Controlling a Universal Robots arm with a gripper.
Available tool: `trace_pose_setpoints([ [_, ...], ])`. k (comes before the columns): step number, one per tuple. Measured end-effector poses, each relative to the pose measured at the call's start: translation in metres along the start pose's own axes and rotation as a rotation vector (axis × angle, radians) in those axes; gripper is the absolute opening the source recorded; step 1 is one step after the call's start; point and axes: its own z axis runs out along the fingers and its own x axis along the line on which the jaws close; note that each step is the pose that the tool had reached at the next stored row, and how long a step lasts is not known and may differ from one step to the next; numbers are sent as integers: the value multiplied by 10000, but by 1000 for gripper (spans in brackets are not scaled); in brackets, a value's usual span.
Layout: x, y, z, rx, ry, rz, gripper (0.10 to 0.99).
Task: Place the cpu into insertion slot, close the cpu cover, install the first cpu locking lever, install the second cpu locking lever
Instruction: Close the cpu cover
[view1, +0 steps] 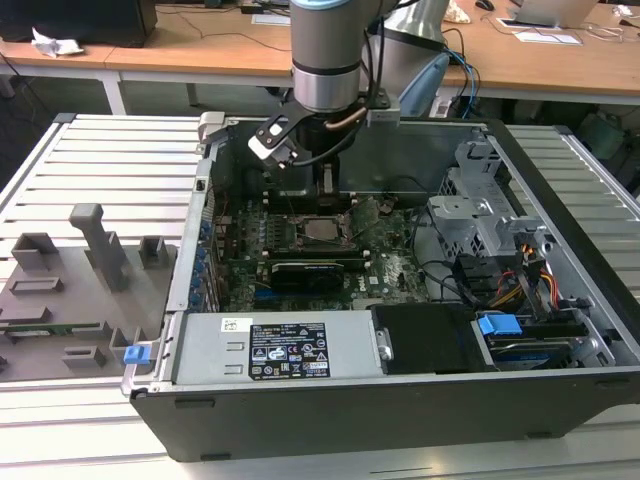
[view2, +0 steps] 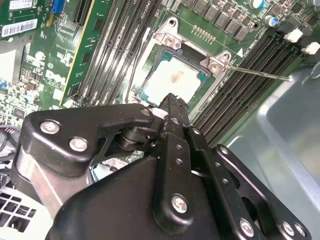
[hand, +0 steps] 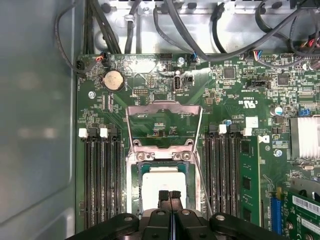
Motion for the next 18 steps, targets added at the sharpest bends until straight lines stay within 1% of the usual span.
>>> trace_pose_setpoints([
  [4, 1, 21, -10, 1, 1, 0, 106],
  [5, 2, 63, -7, 13, 0, 1, 106],
  [8, 2, 115, -3, 26, 0, -1, 106],
  [10, 3, 119, -3, 25, -1, -1, 106],
  [11, 3, 120, -13, 26, -3, 0, 106],
  [16, 2, 129, -132, 25, 0, 0, 106],
  [18, 2, 129, -136, 24, 2, 0, 106],
])
